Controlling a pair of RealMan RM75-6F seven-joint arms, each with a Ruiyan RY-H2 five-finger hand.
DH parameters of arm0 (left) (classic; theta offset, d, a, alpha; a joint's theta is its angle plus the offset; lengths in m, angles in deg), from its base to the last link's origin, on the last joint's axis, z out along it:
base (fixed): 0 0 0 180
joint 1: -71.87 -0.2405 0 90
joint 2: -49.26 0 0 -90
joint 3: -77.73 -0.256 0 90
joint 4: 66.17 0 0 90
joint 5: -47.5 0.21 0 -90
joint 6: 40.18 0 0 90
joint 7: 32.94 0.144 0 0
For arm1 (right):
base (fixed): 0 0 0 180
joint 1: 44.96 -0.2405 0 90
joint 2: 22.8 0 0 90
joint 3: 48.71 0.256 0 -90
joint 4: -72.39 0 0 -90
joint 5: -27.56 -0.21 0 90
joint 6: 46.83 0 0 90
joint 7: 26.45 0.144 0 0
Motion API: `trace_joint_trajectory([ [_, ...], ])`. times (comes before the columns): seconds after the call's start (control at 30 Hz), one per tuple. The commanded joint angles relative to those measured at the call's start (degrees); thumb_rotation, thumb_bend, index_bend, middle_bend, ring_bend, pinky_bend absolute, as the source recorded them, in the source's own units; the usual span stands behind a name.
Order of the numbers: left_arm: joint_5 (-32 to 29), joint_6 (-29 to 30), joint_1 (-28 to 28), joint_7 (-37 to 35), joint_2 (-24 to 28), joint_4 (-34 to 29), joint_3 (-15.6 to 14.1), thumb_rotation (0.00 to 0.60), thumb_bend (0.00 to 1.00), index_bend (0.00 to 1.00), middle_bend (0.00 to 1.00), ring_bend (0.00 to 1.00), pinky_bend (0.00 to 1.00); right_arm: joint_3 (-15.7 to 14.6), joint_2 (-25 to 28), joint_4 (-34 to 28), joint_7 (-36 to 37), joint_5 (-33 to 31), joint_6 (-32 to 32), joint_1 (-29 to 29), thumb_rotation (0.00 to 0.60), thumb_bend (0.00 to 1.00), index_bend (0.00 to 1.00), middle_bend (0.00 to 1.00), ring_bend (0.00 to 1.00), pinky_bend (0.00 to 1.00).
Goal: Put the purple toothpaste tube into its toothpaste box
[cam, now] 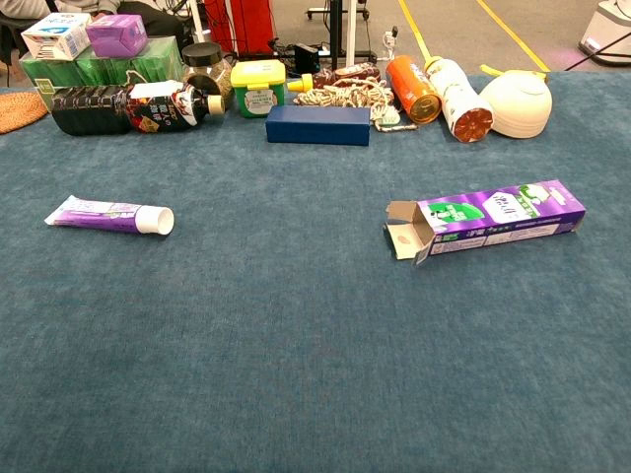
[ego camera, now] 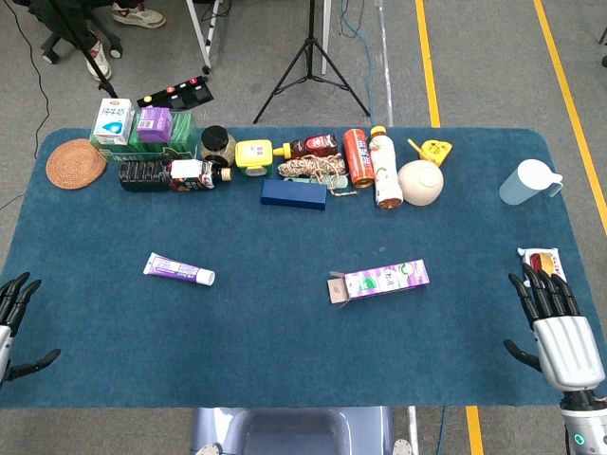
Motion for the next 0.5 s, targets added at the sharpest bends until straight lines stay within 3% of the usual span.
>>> trace_joint_trajectory([
  [0.03, 0.3, 0.2, 0.0, -0.1, 0.1, 0.1, -0.1, 0.6, 0.01, 0.0, 0.0, 0.0, 0.11, 0.1, 0.1, -0.2, 0.1, 0.0, -0.3, 0.1, 0.6, 0.0, 0.0, 0.0, 0.01, 0.06],
  [0.27, 0.8, -0.9, 1.5, -1.3, 0.3, 1.0, 0.5, 0.6, 0.01, 0.0, 0.0, 0.0, 0.11, 0.6, 0.7, -1.2, 0.4, -0.6, -1.0, 0.4, 0.6, 0.0, 0.0, 0.0, 0.02, 0.06],
  [0.37, 2.1, -8.8, 8.1, -4.3, 2.7, 3.3, 1.9, 0.6, 0.01, 0.0, 0.0, 0.0, 0.11, 1.3, 0.8, -1.8, 0.1, -1.9, -1.9, 0.4, 0.6, 0.0, 0.0, 0.0, 0.02, 0.06],
  [0.5, 3.4, -15.5, 14.0, -8.7, 1.3, 9.3, 2.3, 0.6, 0.01, 0.0, 0.0, 0.0, 0.11, 1.5, 1.2, -2.7, -0.4, -2.9, -3.5, 0.3, 0.6, 0.0, 0.0, 0.0, 0.02, 0.06],
])
